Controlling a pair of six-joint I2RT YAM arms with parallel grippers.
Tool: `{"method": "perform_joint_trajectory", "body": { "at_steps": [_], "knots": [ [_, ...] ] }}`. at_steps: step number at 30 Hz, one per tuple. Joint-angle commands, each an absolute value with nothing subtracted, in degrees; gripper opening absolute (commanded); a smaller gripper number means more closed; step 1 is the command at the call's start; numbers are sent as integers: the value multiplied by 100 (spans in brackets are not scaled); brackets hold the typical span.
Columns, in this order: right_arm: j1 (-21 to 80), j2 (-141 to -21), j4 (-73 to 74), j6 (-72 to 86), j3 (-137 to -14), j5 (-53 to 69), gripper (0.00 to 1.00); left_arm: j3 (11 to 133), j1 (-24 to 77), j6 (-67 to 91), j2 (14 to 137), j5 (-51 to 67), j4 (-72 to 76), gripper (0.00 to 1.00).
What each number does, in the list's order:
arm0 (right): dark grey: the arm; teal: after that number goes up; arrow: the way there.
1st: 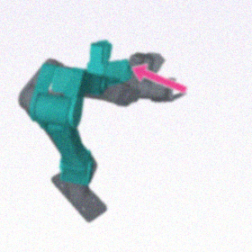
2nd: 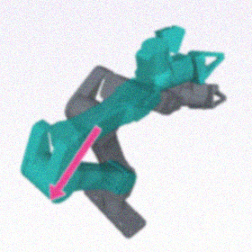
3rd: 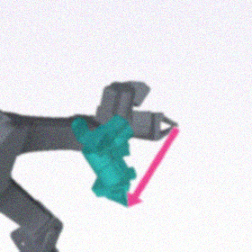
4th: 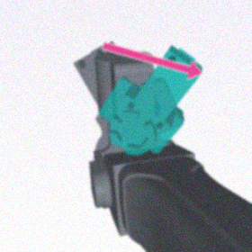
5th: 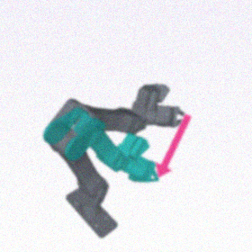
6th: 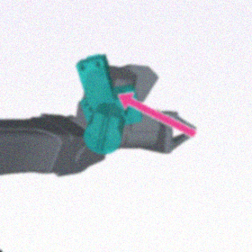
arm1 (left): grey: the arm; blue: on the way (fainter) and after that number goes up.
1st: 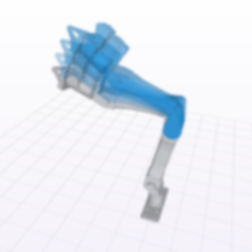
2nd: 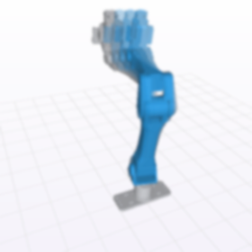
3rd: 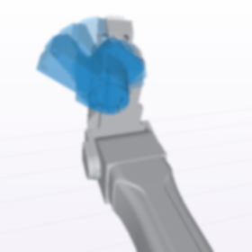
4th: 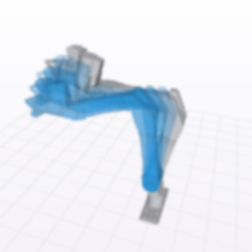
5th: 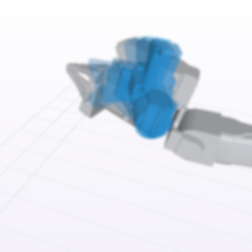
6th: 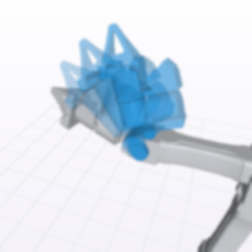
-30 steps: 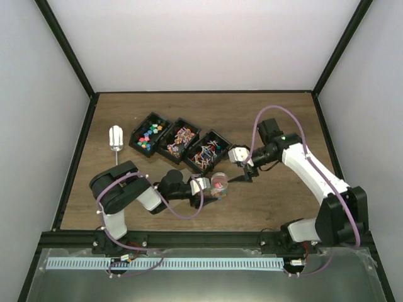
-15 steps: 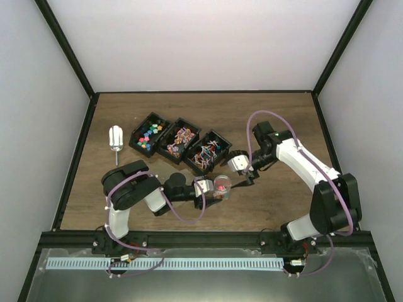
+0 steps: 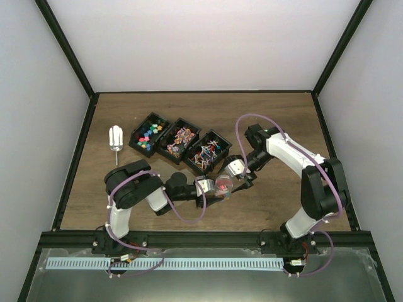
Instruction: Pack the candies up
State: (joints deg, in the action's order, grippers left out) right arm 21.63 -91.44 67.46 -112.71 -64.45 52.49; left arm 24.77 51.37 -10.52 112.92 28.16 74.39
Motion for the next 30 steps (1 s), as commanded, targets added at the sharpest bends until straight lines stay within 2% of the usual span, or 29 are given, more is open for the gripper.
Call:
{"method": "perform_joint_trajectory", "body": {
  "at_steps": [1, 20, 22, 25, 30],
  "knots": [
    [2217, -9303, 7014, -11578, -6673, 5208, 87, 2538, 5165, -1135, 11380, 2994, 7785, 60],
    [2232, -9180, 6391, -10942, -6304, 5239, 62, 2615, 5157, -1065, 11434, 2909, 7769, 58],
    [2235, -9068, 6319, -10871, -6197, 5228, 63, 2631, 5159, -1077, 11451, 2928, 7773, 58],
    [2232, -8922, 6289, -10822, -6103, 5291, 78, 2653, 5155, -1086, 11470, 2936, 7767, 58],
    [2232, -8922, 6445, -10683, -6331, 5478, 86, 2678, 5158, -1085, 11509, 2963, 7768, 58]
  ]
}}
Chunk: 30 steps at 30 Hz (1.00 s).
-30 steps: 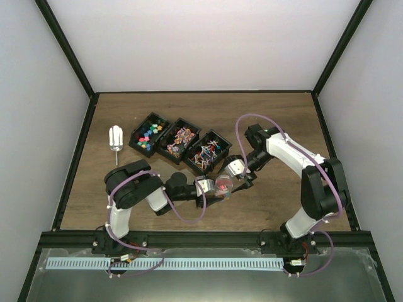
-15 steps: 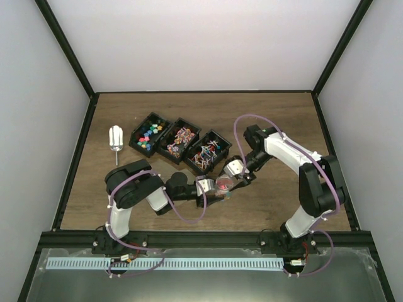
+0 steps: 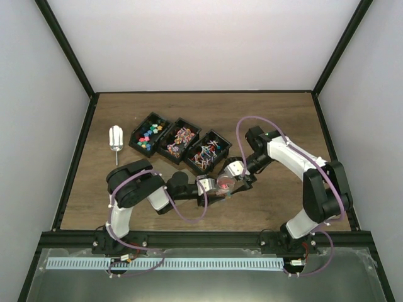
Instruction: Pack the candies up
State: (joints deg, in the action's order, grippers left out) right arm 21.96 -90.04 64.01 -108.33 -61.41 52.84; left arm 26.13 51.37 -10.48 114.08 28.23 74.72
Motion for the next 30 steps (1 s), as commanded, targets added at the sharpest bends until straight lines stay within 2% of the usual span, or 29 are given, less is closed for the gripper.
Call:
{"method": "perform_joint_trajectory", "body": {
  "at_steps": [1, 12, 19, 30],
  "knots": [
    [2237, -8941, 6467, -10666, -6363, 5496, 87, 2687, 5158, -1085, 11518, 2962, 7764, 58],
    [2232, -9162, 6321, -10667, -6309, 5269, 86, 2714, 5159, -1066, 11536, 2957, 7759, 58],
    [2243, -9115, 6181, -10529, -6210, 5282, 73, 2744, 5154, -1063, 11549, 2938, 7752, 57],
    [2243, -8843, 5694, -9853, -5814, 5252, 65, 2784, 5156, -973, 11574, 2837, 7774, 58]
  ]
}}
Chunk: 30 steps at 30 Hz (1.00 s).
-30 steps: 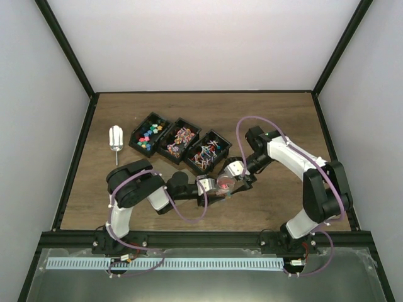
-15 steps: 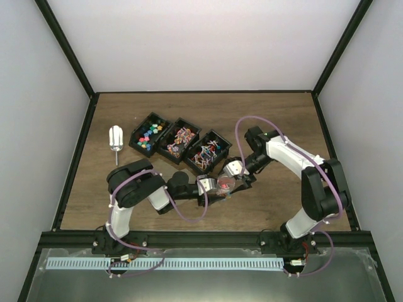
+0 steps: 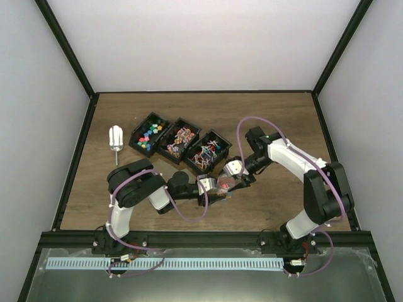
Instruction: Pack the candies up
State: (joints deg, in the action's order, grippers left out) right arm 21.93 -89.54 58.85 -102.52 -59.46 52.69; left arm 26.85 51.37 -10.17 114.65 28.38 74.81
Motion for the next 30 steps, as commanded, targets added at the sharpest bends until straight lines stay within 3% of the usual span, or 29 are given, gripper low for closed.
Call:
{"method": "perform_joint_trajectory", "body": {
  "at_steps": [1, 19, 24, 30],
  "knots": [
    [2246, -8797, 5616, -9671, -5768, 5285, 65, 2790, 5157, -953, 11588, 2800, 7771, 58],
    [2421, -7142, 2809, -5371, -3891, 4813, 62, 2946, 5158, -677, 11744, 2325, 7773, 57],
    [2431, -6660, 2968, -5999, -3575, 4989, 84, 2970, 5151, -711, 11772, 2310, 7767, 58],
    [2334, -6874, 3701, -7122, -4092, 5431, 95, 2997, 5157, -770, 11769, 2357, 7761, 58]
  ]
}}
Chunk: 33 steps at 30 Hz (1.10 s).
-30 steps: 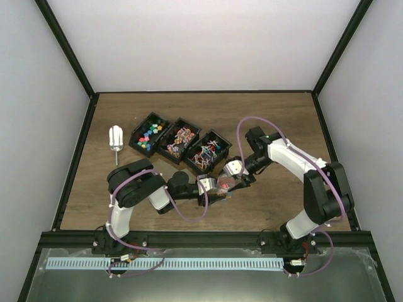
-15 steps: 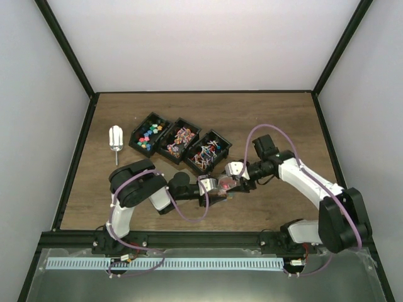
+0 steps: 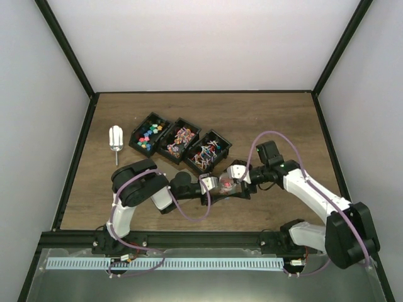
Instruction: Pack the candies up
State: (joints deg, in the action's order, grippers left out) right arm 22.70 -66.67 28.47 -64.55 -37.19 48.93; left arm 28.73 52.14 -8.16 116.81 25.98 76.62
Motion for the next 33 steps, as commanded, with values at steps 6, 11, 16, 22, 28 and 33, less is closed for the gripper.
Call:
{"method": "perform_joint_trajectory", "body": {
  "at_steps": [6, 11, 16, 22, 28, 33],
  "knots": [
    [1925, -7822, 4761, -8581, -4918, 5661, 100, 2973, 5159, -838, 11752, 2410, 7709, 58],
    [1657, -8570, 5753, -9805, -5542, 5712, 99, 2945, 5149, -906, 11729, 2440, 7690, 58],
    [1600, -8977, 6272, -10622, -5930, 5695, 94, 2960, 5148, -989, 11727, 2518, 7668, 59],
    [1603, -9381, 6535, -10842, -6288, 5742, 85, 3003, 5149, -1022, 11734, 2525, 7630, 59],
    [1607, -9170, 5891, -10318, -5899, 5807, 70, 3026, 5149, -996, 11738, 2472, 7607, 59],
    [1605, -8946, 5474, -9761, -5608, 5851, 58, 3030, 5139, -970, 11755, 2441, 7609, 59]
  ]
}}
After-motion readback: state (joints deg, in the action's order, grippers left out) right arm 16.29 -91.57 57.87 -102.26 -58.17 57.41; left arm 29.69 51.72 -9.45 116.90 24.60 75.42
